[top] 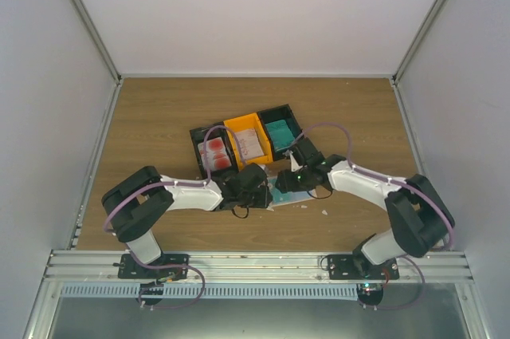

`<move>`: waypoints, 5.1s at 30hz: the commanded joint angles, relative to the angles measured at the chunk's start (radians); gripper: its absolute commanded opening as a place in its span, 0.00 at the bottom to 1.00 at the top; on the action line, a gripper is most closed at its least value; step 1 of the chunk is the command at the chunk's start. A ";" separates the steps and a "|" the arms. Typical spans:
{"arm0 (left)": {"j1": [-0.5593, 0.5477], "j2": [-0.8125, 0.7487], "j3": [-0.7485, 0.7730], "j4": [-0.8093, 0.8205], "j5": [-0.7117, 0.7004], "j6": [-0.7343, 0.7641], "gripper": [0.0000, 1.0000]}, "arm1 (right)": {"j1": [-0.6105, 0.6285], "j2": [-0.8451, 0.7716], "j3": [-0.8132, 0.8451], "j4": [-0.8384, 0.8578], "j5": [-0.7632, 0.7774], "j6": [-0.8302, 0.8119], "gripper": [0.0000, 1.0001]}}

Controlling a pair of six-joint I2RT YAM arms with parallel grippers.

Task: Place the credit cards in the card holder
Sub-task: Insert the credit card into the card holder, then close the card holder at the center of the board.

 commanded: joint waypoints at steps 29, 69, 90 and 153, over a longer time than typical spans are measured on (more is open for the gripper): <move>-0.022 0.008 0.196 -0.244 -0.324 0.115 0.05 | -0.161 -0.300 -0.180 -0.010 0.193 0.128 0.64; -0.009 0.074 0.336 -0.001 0.069 0.147 0.10 | -0.165 -0.151 -0.266 0.094 0.023 0.116 0.17; 0.029 0.020 0.289 0.191 0.292 0.101 0.69 | -0.165 -0.418 -0.221 -0.109 0.307 0.184 0.46; 0.111 0.185 0.162 0.185 0.279 0.088 0.07 | -0.162 -0.146 -0.228 0.143 -0.096 -0.013 0.33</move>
